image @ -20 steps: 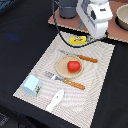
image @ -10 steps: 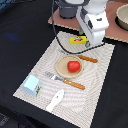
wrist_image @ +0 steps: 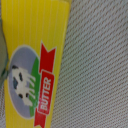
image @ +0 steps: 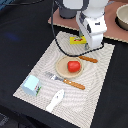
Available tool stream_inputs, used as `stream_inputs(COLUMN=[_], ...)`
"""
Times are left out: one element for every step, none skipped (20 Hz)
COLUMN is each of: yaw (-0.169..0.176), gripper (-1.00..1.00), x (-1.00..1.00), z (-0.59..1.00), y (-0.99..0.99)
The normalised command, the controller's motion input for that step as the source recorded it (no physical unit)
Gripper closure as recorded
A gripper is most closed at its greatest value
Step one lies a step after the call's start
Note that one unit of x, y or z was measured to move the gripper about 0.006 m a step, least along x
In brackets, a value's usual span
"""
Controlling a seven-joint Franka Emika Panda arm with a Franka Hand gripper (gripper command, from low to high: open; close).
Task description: Interact with the objects in diverse but meaningful ways.
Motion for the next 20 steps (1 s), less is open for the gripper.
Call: stream_inputs(yaw=[0.0, 0.0, 0.0, 0.0, 0.0, 0.0, 0.0, 0.0, 0.0, 0.0, 0.0, 0.0, 0.0, 0.0, 0.0, 0.0, 0.0, 0.0, 0.004, 0.006], gripper=[1.0, 1.0, 1.0, 1.0, 1.0, 1.0, 1.0, 1.0, 1.0, 1.0, 1.0, 1.0, 1.0, 1.0, 1.0, 1.0, 1.0, 1.0, 1.0, 1.0], x=[-0.2, -0.19, -0.17, -0.15, -0.15, -0.15, -0.14, -0.13, -0.12, -0.11, -0.11, -0.11, -0.1, -0.08, -0.1, -0.11, -0.26, -0.49, -0.48, -0.52], z=[-0.3, -0.3, -0.29, -0.28, -0.28, -0.27, -0.26, -0.25, -0.25, -0.24, -0.23, -0.23, -0.23, -0.22, -0.23, -0.04, 0.64, 1.0, 1.0, 1.0], y=[0.05, 0.04, 0.05, 0.05, 0.03, 0.03, 0.05, 0.05, 0.04, 0.06, 0.07, 0.07, 0.07, 0.07, 0.07, 0.03, 0.0, -0.03, 0.0, 0.0])
